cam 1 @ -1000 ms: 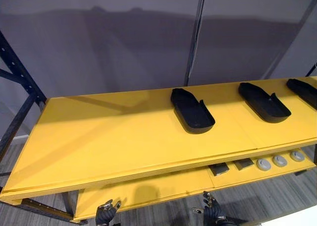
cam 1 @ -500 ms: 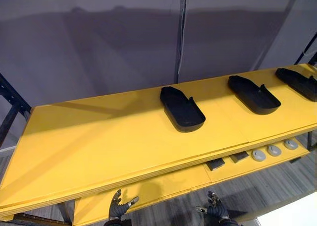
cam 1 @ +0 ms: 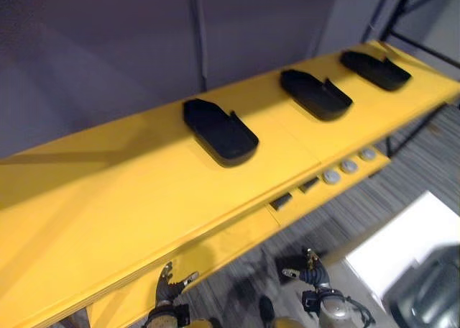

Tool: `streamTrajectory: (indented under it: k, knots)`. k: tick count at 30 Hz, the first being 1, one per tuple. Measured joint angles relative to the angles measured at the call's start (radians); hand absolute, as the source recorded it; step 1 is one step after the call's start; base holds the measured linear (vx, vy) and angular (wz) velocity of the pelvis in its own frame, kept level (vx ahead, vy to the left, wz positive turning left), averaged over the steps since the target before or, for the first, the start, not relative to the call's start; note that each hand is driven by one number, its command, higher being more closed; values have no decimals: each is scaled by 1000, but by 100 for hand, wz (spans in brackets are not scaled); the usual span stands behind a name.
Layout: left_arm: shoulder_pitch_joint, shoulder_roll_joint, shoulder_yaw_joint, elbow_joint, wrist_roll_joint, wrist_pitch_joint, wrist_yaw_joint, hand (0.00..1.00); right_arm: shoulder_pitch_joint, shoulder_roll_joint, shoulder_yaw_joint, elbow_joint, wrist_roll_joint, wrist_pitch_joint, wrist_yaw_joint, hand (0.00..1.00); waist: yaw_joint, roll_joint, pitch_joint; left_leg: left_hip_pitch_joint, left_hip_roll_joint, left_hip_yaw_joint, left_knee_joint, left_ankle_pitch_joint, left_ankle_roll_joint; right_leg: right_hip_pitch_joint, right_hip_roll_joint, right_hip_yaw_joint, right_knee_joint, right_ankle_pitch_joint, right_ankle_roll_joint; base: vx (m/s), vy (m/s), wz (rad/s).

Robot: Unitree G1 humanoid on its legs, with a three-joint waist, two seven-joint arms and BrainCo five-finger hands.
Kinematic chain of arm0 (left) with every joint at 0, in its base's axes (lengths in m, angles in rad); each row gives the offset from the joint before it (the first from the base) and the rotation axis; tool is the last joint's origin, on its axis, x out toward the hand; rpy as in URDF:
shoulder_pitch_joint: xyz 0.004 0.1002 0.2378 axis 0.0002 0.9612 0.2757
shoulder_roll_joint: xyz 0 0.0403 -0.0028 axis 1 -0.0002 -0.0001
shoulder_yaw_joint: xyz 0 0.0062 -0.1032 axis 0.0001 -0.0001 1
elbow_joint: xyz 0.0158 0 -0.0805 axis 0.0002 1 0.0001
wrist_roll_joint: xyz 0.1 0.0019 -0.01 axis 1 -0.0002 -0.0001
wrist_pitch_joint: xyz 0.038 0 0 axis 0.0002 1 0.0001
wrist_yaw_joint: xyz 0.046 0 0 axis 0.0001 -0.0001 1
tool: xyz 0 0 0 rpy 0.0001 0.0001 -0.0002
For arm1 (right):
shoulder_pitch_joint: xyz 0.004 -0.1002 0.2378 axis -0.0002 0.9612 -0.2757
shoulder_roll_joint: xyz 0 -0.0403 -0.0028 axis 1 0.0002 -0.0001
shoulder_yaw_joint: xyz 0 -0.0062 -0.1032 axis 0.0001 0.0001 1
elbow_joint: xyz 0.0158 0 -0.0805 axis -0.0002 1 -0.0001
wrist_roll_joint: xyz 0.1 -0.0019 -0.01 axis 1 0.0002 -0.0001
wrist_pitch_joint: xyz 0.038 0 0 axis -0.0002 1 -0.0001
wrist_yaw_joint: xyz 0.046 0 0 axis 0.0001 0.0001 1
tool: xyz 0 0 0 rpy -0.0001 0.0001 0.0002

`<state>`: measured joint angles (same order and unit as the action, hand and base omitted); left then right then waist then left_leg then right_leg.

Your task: Walk over and take plastic housings, then place them on the shelf

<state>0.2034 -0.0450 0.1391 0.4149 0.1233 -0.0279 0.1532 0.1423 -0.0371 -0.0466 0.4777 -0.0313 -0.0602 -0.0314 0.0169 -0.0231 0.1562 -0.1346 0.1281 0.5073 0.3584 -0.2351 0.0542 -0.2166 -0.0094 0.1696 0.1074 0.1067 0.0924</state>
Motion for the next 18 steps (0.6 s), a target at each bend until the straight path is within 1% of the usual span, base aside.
streamTrajectory:
  k: [1,2,3,4,5,6,7,8,9,10,11,13,14,15,16,17,18]
  knots:
    - [-12,0,-3,1,1,0,0,0,3,0,1,3,0,0,0,0,0,4,6,1,7,29,-21,10,10,-40,-6,-99,130,-64,-15,-132,129,-83]
    - [-15,0,-10,12,9,0,-1,0,6,-1,5,19,0,0,0,0,-1,7,8,24,8,53,-51,19,15,-54,-18,-172,285,-153,-36,-55,94,-62]
    - [-15,1,-15,15,20,0,-2,0,11,-1,8,25,-1,0,0,0,-2,7,8,36,7,64,-64,22,17,-49,-25,-199,354,-192,-40,-44,77,-54]
    - [-11,2,-27,21,21,1,-3,0,20,-2,14,36,-8,0,1,0,-2,6,7,57,5,83,-83,28,11,-22,-40,-243,453,-252,-28,-18,41,-39]
    - [-9,3,-28,26,22,1,-4,0,21,-2,15,49,-12,-1,1,0,-2,4,4,64,3,89,-88,32,5,-5,-46,-262,471,-273,-24,21,19,-43]
    - [-14,5,-27,45,25,3,-5,0,16,-5,16,87,-15,-2,1,0,-3,-2,-2,70,-4,103,-103,45,-9,46,-57,-291,429,-301,-29,48,-52,-51]
    - [-16,17,-26,71,29,2,-4,0,-6,-11,17,146,-21,-1,1,0,3,-18,-15,62,-21,118,-116,65,-23,99,-59,-326,248,-305,-37,55,-84,-62]
    - [-24,24,-27,85,30,2,-4,0,-22,-14,18,175,-25,-1,1,0,9,-23,-20,51,-35,91,-123,78,-19,116,-51,-322,178,-301,-45,27,-77,-71]
    - [-26,27,-27,101,31,2,-4,0,-38,-21,18,203,-30,-1,1,0,9,-20,-19,48,-35,57,-130,83,-21,138,-40,-311,111,-282,-74,7,-118,-71]
    - [-33,25,-27,141,31,8,-5,0,-56,-43,18,233,-34,-1,0,0,0,5,-23,51,-21,42,-141,90,-29,177,-11,-285,16,-218,-81,6,-96,-77]
    - [-33,29,-29,150,31,8,-5,0,-59,-56,13,243,-34,-1,-1,0,0,6,-27,66,-19,46,-152,95,-36,197,-3,-257,-33,-193,-83,15,-106,-67]
    - [-33,34,-32,154,30,6,-5,0,-55,-69,9,243,-35,-1,-5,0,0,7,-29,89,-12,63,-169,101,-45,209,7,-229,-61,-171,-86,19,-37,-68]
    - [-35,40,-32,158,30,6,-5,0,-54,-77,9,243,-35,-1,-7,0,-2,11,-38,99,-2,90,-180,105,-52,208,19,-207,-86,-144,-84,0,-50,-101]
    - [-39,46,-32,162,30,5,-5,0,-60,-82,10,243,-35,-1,-7,0,0,17,-43,106,13,124,-184,107,-56,201,33,-215,-107,-112,-86,-28,-70,-101]
    - [-41,48,-32,166,30,5,-5,0,-66,-83,12,243,-35,-1,-6,0,1,20,-44,112,24,142,-185,110,-59,197,41,-228,-117,-95,-85,-44,-95,-107]
    - [-40,49,-28,172,30,5,-5,0,-74,-82,14,242,-35,-1,-6,0,1,27,-44,122,43,166,-186,113,-62,191,48,-286,-128,-75,-88,-90,-166,-112]
    - [-40,55,-26,177,28,6,-5,0,-82,-83,19,237,-35,-2,-6,0,1,32,-42,135,50,195,-183,114,-62,167,28,-471,-99,-115,-123,-117,-213,-131]
